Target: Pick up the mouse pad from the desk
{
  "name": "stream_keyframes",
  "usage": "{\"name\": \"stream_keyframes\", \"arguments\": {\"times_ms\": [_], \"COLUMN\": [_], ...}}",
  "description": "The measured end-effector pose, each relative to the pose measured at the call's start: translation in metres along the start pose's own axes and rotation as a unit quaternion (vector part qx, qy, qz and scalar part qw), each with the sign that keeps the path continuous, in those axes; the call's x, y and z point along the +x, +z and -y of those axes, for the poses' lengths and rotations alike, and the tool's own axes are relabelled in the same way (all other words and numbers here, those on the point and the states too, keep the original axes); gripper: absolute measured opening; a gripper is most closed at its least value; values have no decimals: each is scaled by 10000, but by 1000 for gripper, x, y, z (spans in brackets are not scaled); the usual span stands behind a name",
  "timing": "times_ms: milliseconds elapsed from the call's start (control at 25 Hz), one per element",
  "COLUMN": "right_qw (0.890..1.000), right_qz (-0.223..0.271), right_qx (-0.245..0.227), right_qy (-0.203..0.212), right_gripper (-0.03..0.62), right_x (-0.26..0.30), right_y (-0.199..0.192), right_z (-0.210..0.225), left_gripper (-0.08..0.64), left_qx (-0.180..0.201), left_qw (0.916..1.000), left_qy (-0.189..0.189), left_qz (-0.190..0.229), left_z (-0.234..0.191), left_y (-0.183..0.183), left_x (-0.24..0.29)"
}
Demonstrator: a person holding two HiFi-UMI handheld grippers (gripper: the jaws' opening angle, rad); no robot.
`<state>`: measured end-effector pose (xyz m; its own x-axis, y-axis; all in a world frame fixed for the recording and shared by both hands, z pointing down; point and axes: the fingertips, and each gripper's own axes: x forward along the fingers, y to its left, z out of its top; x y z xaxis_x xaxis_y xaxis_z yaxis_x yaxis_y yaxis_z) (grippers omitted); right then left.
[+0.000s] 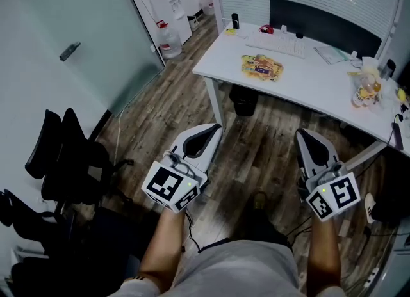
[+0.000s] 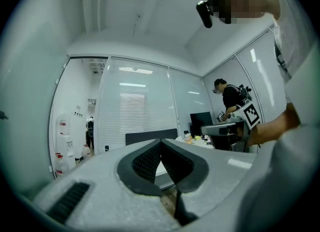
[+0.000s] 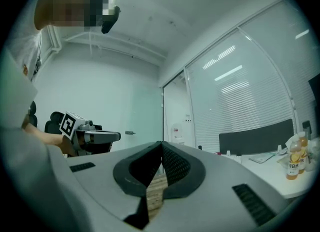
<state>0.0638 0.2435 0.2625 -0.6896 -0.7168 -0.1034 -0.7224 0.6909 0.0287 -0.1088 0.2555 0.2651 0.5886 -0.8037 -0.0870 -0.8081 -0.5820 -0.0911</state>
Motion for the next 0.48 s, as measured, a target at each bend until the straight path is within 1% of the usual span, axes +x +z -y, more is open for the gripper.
{"name": "stream_keyframes", "arguments": {"times_ms": [240,480], "right_qw": [10000,9998], "right_qz": [-62,-190], "right_qx": [58,29], "right_qy": [-1,86], "right_gripper": [12,12], "right_x": [34,74], "right_y": [-12,-23], "right_z": [47,93], "left_gripper": [15,15], "left_qx": [-51,-122], "left_qw": [9999,9997], "left_qy": [13,85], "left_qz": [-88,-198], "left_z": [-28,-58], "left_y": [-14,-29], "left_x": [51,104]}}
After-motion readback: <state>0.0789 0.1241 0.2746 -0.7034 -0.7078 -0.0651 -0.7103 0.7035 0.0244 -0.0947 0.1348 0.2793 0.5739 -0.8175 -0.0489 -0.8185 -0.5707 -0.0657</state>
